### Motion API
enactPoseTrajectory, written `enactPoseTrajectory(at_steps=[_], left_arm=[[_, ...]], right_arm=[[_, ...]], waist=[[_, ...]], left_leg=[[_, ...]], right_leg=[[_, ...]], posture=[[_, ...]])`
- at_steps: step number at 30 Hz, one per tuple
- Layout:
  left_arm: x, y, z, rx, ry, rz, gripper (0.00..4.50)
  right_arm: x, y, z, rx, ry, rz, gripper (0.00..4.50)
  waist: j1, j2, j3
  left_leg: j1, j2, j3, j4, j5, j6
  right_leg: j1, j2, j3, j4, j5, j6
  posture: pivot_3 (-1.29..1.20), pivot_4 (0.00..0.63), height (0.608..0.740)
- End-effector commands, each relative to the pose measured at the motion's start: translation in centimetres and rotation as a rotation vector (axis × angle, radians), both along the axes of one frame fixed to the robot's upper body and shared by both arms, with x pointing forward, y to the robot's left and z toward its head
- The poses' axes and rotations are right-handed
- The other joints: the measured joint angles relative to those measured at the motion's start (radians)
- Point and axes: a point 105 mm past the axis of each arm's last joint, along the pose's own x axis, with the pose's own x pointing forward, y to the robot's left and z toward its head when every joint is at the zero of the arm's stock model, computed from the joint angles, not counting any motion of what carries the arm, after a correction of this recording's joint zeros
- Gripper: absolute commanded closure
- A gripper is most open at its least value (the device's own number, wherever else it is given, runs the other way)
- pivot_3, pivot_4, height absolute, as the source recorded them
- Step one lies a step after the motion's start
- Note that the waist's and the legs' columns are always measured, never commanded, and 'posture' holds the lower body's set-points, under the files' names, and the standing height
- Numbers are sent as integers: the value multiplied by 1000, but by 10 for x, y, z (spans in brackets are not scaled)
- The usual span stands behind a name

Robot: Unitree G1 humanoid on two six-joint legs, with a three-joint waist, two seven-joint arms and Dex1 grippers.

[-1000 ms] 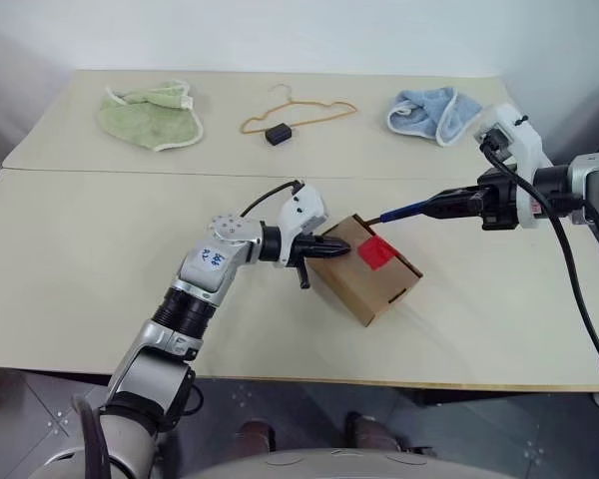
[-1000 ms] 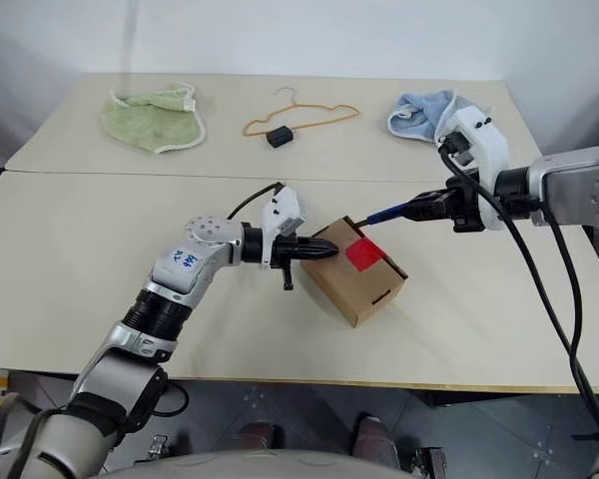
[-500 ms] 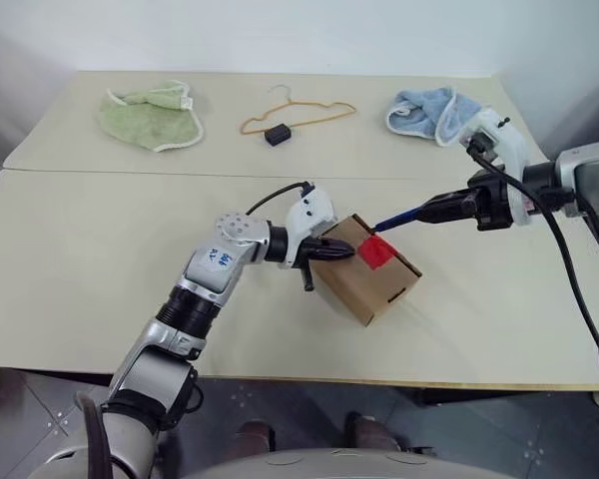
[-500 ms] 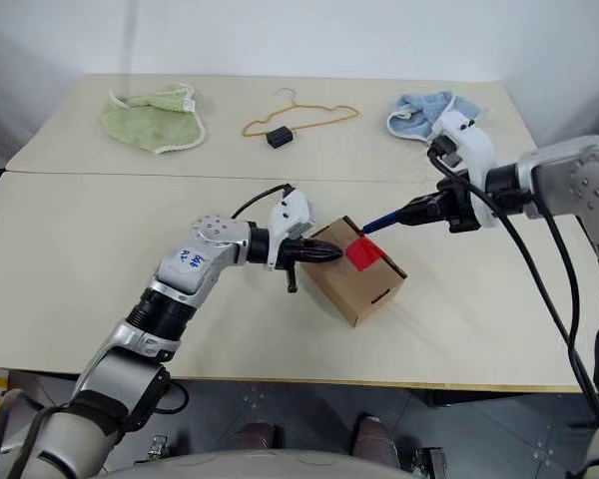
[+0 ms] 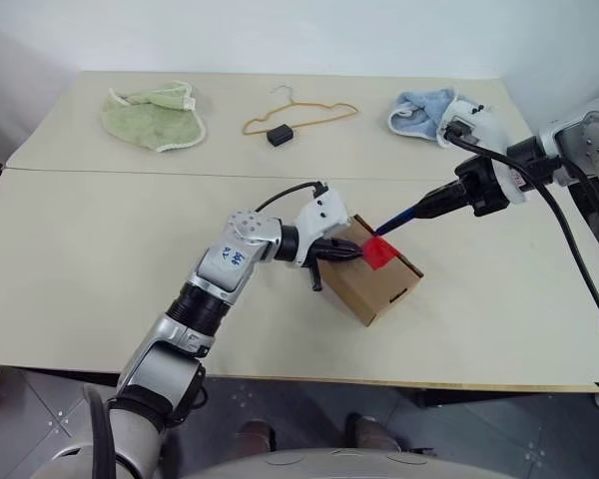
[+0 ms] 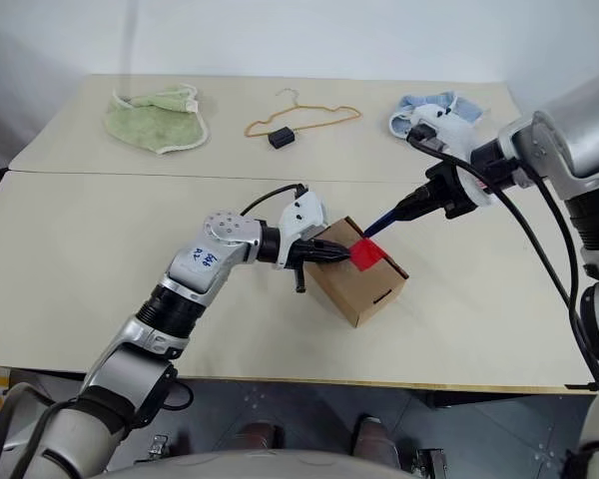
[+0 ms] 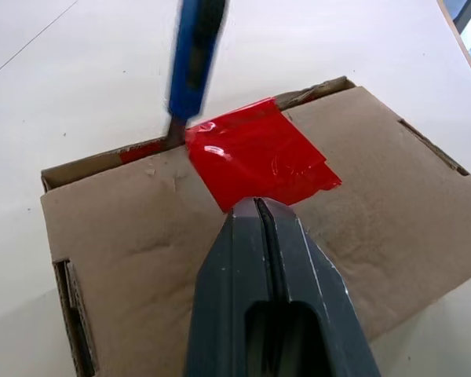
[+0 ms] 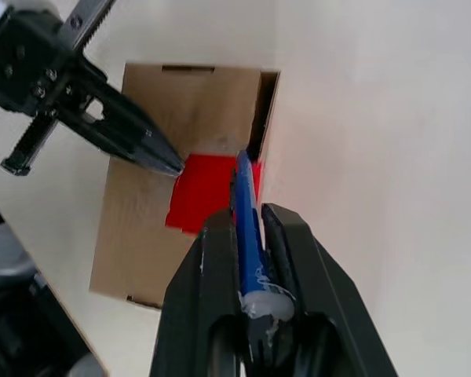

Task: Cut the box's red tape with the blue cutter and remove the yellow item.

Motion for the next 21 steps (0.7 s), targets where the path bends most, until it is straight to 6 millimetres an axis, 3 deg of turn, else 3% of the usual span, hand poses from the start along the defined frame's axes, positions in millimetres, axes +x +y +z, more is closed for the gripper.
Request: enactPoseTrajectory(at_steps=[1, 14, 21], left_arm=[[-4, 0, -35, 96, 93, 18, 4500], [-10, 0, -44, 115, 129, 12, 4500], [-10, 0, -44, 124, 129, 1, 4500]], right_arm=[[-10, 1, 3, 3, 46, 21, 4330], [-33, -27, -11, -47, 127, -42, 4330], [-26, -22, -9, -35, 105, -48, 4330]], waist=[[1, 0, 0], [4, 0, 0], [1, 1, -1]], left_leg=[[0, 0, 0, 0, 0, 0], [0, 0, 0, 0, 0, 0], [1, 0, 0, 0, 0, 0]], right_leg=[[0, 0, 0, 0, 0, 0], [0, 0, 0, -1, 0, 0], [1, 0, 0, 0, 0, 0]], posture=[[0, 150, 740], [0, 150, 740], [0, 150, 740]])
